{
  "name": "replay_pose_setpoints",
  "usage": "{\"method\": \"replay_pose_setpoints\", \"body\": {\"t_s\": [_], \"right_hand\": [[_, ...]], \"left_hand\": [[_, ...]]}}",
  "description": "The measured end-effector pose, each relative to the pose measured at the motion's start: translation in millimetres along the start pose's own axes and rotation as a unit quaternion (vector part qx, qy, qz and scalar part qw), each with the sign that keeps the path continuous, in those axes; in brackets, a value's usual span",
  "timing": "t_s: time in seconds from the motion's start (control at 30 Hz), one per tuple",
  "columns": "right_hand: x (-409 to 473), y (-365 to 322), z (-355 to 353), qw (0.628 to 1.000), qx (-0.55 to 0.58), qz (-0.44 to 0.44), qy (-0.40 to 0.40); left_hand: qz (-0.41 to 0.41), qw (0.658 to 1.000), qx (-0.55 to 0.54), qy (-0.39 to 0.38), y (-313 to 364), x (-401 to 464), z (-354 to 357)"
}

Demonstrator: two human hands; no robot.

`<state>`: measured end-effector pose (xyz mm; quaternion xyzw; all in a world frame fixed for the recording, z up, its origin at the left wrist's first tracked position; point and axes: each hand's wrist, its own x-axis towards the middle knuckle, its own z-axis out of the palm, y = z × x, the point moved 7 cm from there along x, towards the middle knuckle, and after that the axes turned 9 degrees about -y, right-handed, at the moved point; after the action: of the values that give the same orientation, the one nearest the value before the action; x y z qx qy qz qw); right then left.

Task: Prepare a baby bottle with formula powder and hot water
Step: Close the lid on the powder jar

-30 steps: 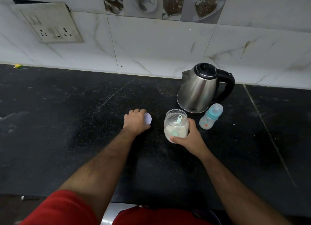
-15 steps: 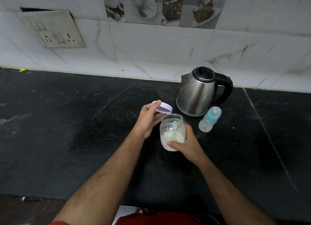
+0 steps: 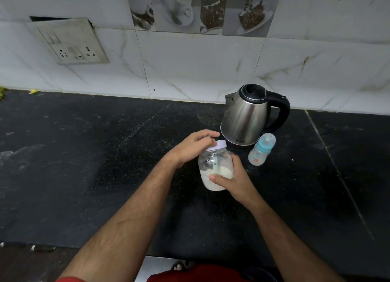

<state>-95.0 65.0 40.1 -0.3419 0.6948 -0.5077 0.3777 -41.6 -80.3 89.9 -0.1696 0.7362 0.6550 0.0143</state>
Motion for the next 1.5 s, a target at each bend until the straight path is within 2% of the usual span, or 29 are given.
{"method": "replay_pose_setpoints", "body": {"t_s": [0.17, 0.33, 0.47, 0.53, 0.6, 0.7, 0.8, 0.9, 1.0, 1.07, 1.13, 1.23, 1.37, 1.43, 1.5], "right_hand": [[-1, -11, -1, 0.999, 0.047, -0.009, -0.008], [0, -17, -4, 0.997, 0.077, -0.018, -0.008], [1, -19, -7, 0.999, 0.049, -0.018, 0.008], [-1, -19, -9, 0.999, 0.005, -0.010, 0.037], [-4, -22, -11, 0.992, -0.084, -0.006, 0.089], [-9, -30, -11, 0.959, -0.233, -0.009, 0.158], [-10, -31, -11, 0.943, -0.291, -0.022, 0.157], [-12, -29, -13, 0.965, -0.227, -0.011, 0.128], [-8, -27, -15, 0.999, -0.024, -0.003, 0.041], [-7, -27, -10, 0.990, 0.124, -0.008, -0.061], [-11, -29, -5, 0.968, 0.214, -0.007, -0.134], [-13, -25, -6, 0.956, 0.252, 0.003, -0.148], [-16, -20, -20, 0.959, 0.264, -0.015, -0.100], [-16, -21, -26, 0.970, 0.228, -0.026, -0.080], [-16, -24, -25, 0.980, 0.184, -0.036, -0.074]], "left_hand": [[0.017, 0.998, 0.037, -0.052, 20, 3, 5], [0.016, 0.998, 0.053, -0.018, 24, 7, 10], [0.023, 0.998, 0.064, 0.017, 23, 6, 13], [0.013, 0.996, 0.079, 0.027, 21, 5, 17], [-0.001, 0.993, 0.106, 0.058, 18, 5, 20], [-0.026, 0.981, 0.141, 0.131, 17, 3, 25], [-0.052, 0.979, 0.124, 0.153, 12, 0, 28], [-0.033, 0.988, 0.070, 0.136, 12, -3, 26], [0.026, 0.995, 0.000, 0.096, 21, -3, 22], [0.058, 0.997, -0.038, 0.046, 28, -4, 22], [0.080, 0.994, -0.074, 0.010, 31, -6, 23], [0.094, 0.989, -0.116, 0.005, 23, -5, 21], [0.066, 0.986, -0.084, 0.126, 2, -15, -4], [0.054, 0.983, -0.078, 0.158, -2, -19, -8], [0.059, 0.983, -0.088, 0.148, 4, -21, 0]]}}
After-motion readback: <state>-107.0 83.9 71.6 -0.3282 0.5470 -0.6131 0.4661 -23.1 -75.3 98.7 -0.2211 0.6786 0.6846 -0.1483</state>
